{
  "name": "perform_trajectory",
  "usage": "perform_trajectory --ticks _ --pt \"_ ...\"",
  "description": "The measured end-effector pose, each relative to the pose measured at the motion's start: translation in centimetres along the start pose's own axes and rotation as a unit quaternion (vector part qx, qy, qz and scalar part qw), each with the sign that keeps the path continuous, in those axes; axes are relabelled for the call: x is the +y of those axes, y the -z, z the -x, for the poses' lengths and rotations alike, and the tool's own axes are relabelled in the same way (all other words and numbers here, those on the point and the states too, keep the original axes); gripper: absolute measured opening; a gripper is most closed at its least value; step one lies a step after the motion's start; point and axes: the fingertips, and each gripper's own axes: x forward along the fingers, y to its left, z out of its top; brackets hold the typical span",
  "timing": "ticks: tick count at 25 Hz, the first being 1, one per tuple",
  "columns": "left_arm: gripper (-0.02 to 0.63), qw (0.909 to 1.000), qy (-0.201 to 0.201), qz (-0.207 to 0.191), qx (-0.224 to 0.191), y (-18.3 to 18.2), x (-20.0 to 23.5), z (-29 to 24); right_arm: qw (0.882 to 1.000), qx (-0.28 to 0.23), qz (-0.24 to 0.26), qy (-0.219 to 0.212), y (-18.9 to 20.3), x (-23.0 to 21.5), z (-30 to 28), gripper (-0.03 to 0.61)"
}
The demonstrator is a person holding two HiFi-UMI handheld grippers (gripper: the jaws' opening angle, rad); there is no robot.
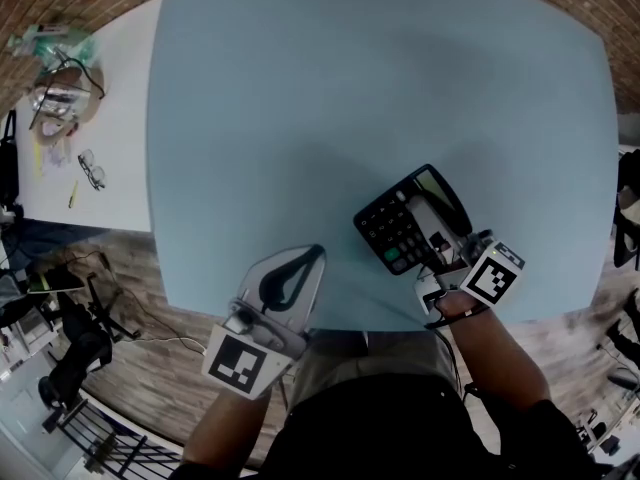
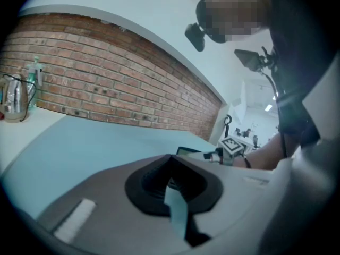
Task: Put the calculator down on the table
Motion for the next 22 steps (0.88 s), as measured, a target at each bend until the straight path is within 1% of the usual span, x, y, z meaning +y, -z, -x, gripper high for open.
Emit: perform_trajectory --ticks 8,14,22 --pt "-0.015 1.0 -0.003 0.003 0.002 0.4 0.0 0.3 1.0 0.006 0.004 0.006 0.1 -0.4 0.1 0.137" --pt "-0.015 1.0 -0.001 0.005 0.006 0.6 2.3 0.1 1.0 0.013 0.005 0.011 0.6 -0.9 -2.4 0.137" --pt "-0.015 0.9999 0.0 0.0 0.01 0.7 2.4 -0.2 1.0 0.011 0.001 0.014 0.6 -1.3 -2.9 0.137"
